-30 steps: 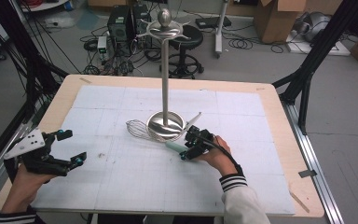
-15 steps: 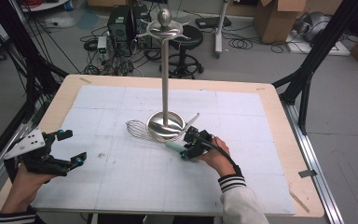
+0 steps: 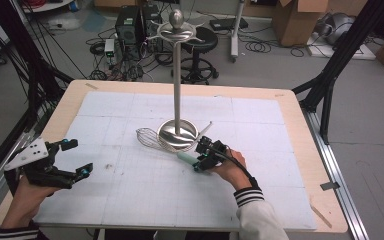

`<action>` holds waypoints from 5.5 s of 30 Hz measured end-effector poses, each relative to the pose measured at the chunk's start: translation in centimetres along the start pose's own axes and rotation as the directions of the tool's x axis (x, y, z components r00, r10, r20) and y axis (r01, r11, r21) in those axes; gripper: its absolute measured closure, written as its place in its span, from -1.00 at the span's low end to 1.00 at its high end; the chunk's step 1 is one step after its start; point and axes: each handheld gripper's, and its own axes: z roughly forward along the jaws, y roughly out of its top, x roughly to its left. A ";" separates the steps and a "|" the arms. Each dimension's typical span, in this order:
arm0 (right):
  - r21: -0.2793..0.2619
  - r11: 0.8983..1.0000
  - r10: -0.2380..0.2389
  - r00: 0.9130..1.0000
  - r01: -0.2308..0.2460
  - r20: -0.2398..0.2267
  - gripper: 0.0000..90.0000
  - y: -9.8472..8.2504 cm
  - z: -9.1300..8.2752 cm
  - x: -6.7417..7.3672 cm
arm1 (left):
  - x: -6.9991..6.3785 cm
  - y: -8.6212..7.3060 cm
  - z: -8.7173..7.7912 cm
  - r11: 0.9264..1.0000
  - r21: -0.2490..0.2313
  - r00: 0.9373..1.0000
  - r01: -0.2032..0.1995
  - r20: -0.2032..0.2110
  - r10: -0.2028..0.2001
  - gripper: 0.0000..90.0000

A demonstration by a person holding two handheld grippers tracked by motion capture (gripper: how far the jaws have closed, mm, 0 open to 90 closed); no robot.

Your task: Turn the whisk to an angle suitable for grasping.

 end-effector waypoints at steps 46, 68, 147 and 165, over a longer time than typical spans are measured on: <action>-0.254 0.944 -0.240 0.966 0.210 -0.096 0.47 0.3 -4.3 4.2 | -0.3 0.7 -0.5 1.000 0.000 0.999 -0.024 0.043 0.024 -0.96; -0.231 0.914 -0.369 0.921 0.333 -0.129 0.47 2.1 -1.2 6.6 | -0.6 0.7 -0.1 0.999 0.027 0.998 -0.045 0.053 0.044 -0.96; -0.678 0.733 -0.040 0.998 0.061 0.046 -1.00 -6.0 -9.6 2.9 | -0.7 0.8 0.4 0.997 0.042 0.997 -0.058 0.061 0.056 -0.96; -0.736 0.677 0.172 0.970 0.012 0.174 -0.99 -14.5 -14.3 0.9 | -0.8 0.8 0.1 0.998 0.033 0.996 -0.057 0.066 0.054 -0.96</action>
